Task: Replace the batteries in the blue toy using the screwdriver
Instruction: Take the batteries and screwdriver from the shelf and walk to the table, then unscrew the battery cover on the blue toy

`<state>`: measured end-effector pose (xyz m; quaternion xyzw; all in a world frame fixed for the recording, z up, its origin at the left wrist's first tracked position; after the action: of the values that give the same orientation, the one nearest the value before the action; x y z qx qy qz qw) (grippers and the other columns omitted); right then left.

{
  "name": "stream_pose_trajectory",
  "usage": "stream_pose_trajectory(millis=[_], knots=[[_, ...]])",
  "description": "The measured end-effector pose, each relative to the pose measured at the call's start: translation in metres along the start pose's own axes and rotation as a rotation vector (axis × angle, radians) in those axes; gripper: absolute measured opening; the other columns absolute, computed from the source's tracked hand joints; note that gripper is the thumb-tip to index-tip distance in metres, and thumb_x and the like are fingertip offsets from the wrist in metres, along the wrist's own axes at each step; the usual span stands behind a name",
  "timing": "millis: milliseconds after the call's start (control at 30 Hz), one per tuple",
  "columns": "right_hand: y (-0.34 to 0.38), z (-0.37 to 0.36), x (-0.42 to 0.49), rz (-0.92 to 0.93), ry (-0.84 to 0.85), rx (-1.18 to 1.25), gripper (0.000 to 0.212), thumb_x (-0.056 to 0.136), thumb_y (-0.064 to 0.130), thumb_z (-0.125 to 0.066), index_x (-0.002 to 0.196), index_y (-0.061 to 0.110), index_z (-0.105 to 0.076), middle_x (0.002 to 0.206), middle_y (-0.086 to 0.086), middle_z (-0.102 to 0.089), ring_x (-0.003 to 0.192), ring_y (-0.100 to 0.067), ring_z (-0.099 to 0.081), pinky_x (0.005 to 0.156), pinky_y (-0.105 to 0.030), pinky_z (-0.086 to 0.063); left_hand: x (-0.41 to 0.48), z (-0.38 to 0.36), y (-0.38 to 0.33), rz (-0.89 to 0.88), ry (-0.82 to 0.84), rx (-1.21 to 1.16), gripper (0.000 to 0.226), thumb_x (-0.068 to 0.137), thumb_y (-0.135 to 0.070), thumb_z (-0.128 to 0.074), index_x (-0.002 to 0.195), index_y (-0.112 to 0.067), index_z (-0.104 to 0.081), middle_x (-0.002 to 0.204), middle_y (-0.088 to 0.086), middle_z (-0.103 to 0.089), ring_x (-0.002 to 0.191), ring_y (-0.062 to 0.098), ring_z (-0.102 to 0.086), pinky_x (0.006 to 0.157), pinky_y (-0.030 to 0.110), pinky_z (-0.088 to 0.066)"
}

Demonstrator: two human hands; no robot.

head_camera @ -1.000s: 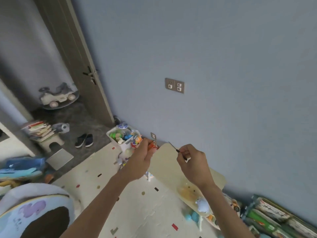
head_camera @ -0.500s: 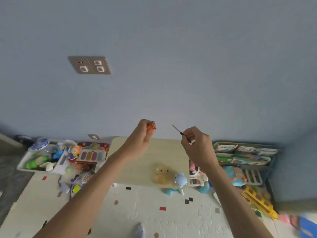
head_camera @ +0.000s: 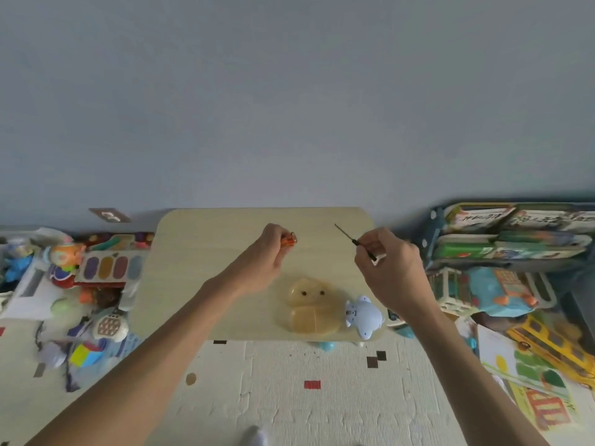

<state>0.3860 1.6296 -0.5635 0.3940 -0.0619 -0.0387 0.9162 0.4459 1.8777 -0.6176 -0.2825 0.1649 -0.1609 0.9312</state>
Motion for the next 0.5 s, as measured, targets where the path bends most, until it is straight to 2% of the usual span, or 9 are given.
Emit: stream_pose_trajectory(millis=[67,133,233,367,500], knots=[[-0.045,-0.036,0.003,0.014,-0.005,-0.011,0.007,0.093,0.009,-0.073,0.099,0.01,-0.074,0.079,0.008,-0.071,0.071,0.01,-0.064,0.067,0.002,-0.045,0.024,-0.048,0.045,0.004,0.03,0.065,0.018,0.112,-0.028,-0.044,0.124,-0.014,-0.045,0.127,0.004,-0.061,0.11,0.025,-0.065,0.1,0.044,-0.054],[-0.086,-0.067,0.007,0.023,-0.01,-0.031,0.007,0.092,0.009,-0.073,0.099,0.01,-0.074,0.077,0.008,-0.07,0.069,0.015,-0.065,0.065,0.006,-0.041,0.045,-0.093,0.088,0.024,0.051,0.189,0.018,0.112,-0.024,-0.042,0.125,-0.013,-0.049,0.132,0.001,-0.06,0.116,0.026,-0.062,0.108,0.044,-0.045],[-0.136,-0.102,0.011,0.053,0.0,-0.055,0.006,0.092,0.009,-0.073,0.098,0.011,-0.075,0.077,0.009,-0.071,0.079,0.025,-0.062,0.065,0.006,-0.04,0.073,-0.144,0.143,0.029,0.044,0.361,0.02,0.11,-0.016,-0.041,0.127,-0.015,-0.05,0.127,0.004,-0.057,0.118,0.028,-0.058,0.108,0.046,-0.037],[-0.173,-0.134,0.022,0.12,0.041,-0.073,0.007,0.092,0.011,-0.071,0.096,0.016,-0.074,0.077,0.017,-0.069,0.076,0.021,-0.062,0.066,0.004,-0.043,0.097,-0.175,0.171,-0.084,0.019,0.515,0.027,0.105,-0.007,-0.041,0.13,-0.017,-0.045,0.127,0.003,-0.047,0.118,0.024,-0.046,0.103,0.04,-0.036],[-0.179,-0.144,0.04,0.208,0.031,-0.064,0.007,0.09,0.014,-0.071,0.093,0.019,-0.074,0.081,0.011,-0.075,0.081,0.01,-0.065,0.069,-0.001,-0.048,0.104,-0.175,0.173,-0.186,-0.066,0.598,0.024,0.11,-0.027,-0.034,0.131,-0.019,-0.042,0.126,0.0,-0.041,0.115,0.02,-0.041,0.101,0.038,-0.036]])
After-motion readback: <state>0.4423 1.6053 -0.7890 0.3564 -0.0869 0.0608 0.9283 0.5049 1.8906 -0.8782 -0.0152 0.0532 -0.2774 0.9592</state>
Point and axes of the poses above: each hand's wrist, its own x-axis towards the middle knuckle, its own z-axis out of the back of the hand, y = z × x, the point moved 4 cm from there along x, towards the middle knuckle
